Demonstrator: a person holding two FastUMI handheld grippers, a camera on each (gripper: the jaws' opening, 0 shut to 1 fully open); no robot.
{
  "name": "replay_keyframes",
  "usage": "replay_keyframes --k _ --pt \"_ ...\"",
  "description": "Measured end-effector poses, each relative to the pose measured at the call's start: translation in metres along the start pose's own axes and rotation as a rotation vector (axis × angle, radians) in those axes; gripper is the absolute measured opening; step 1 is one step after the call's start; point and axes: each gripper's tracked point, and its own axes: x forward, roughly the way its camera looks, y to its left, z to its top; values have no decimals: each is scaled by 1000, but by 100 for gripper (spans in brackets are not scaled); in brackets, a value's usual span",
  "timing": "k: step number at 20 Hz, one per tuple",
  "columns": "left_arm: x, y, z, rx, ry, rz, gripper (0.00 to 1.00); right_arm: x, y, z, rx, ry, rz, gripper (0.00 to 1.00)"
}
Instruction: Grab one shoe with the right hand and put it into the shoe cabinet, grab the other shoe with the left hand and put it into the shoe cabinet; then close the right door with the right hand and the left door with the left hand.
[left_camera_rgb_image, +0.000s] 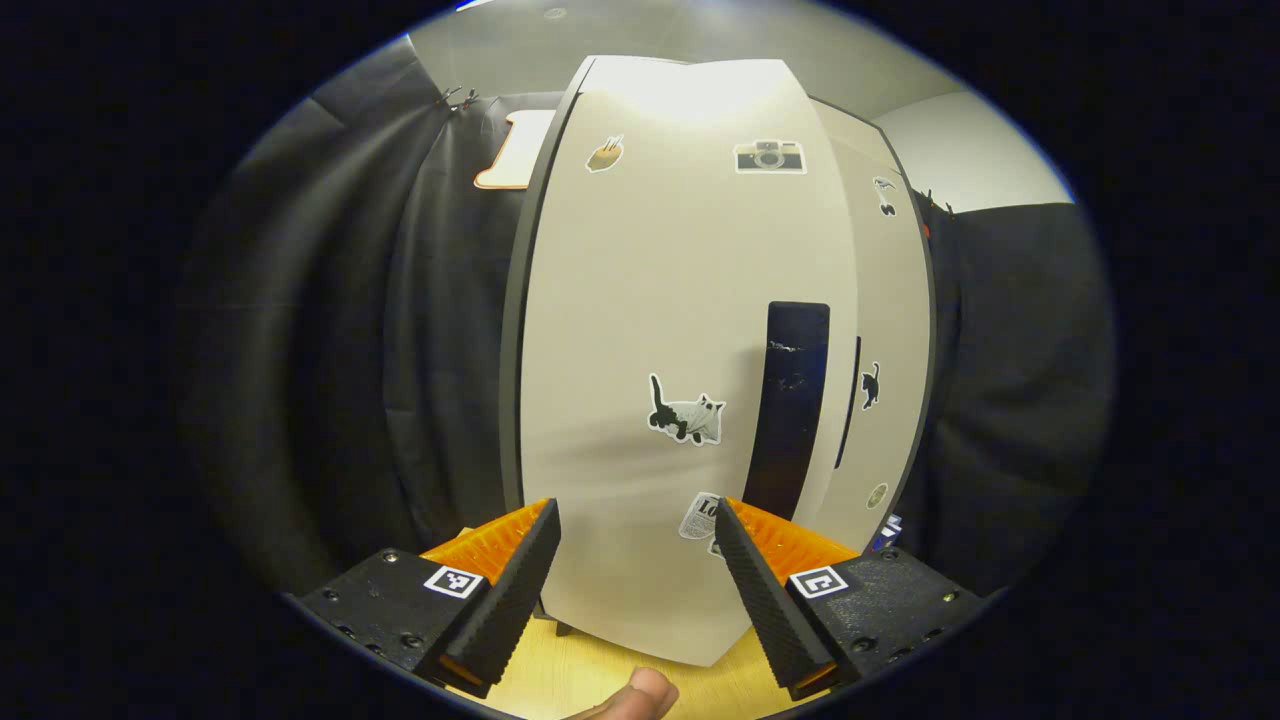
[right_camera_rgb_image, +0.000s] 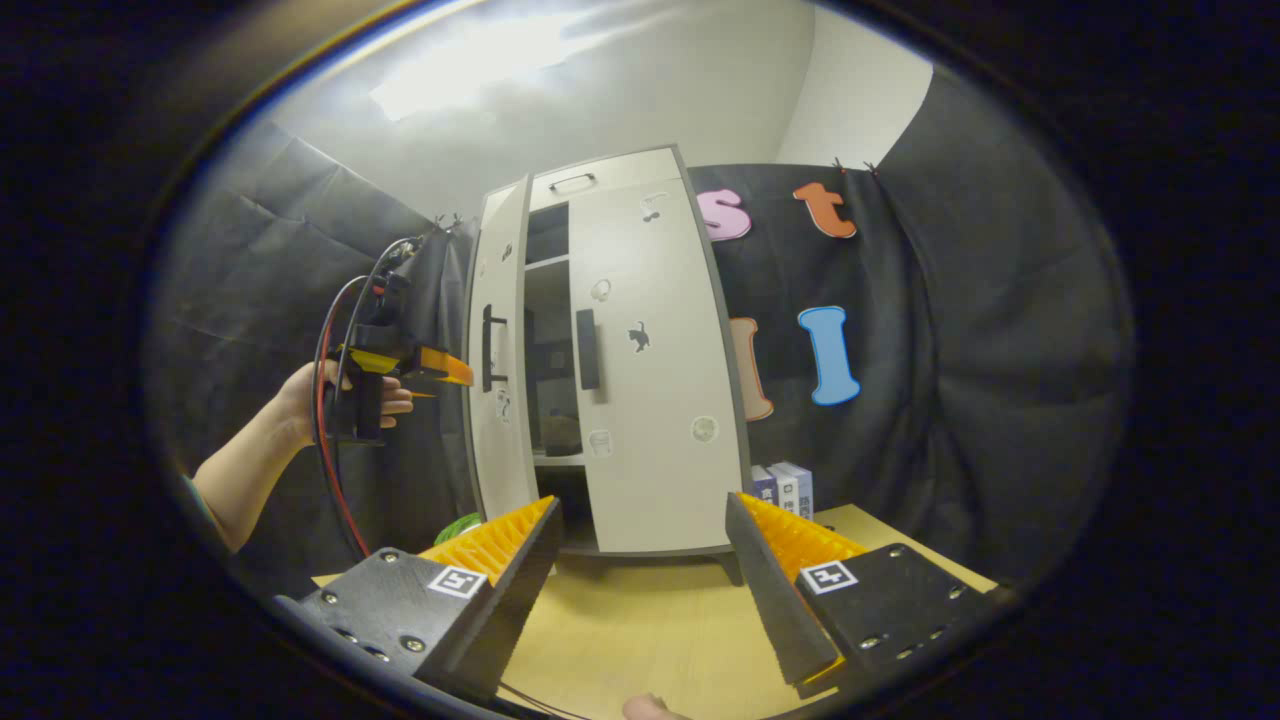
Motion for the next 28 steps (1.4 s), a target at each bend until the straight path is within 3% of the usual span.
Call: replay_keyframes --k 7,9,10,16,19,22,26,28 --pt "-10 -27 -11 47 -1 16 96 3 -18 0 27 -2 -45 98" --pt "-18 -32 -13 48 -4 -12 99 3 -23 1 38 -5 -66 98" --pt "-24 -31 -15 51 2 -11 94 4 -23 2 40 -6 -70 96" --pt "-65 -20 -2 81 -63 25 96 7 -20 -1 32 3 -72 99" --pt "-89 -15 -5 101 -60 38 93 7 -13 -5 30 15 -68 100" --pt "-115 -14 -15 103 -50 35 96 9 -7 -3 29 23 -59 98" --pt "-145 -13 -24 89 -76 64 96 18 5 20 22 35 -41 99" --pt "-159 -20 -25 81 -106 44 96 19 10 35 7 30 -48 98"
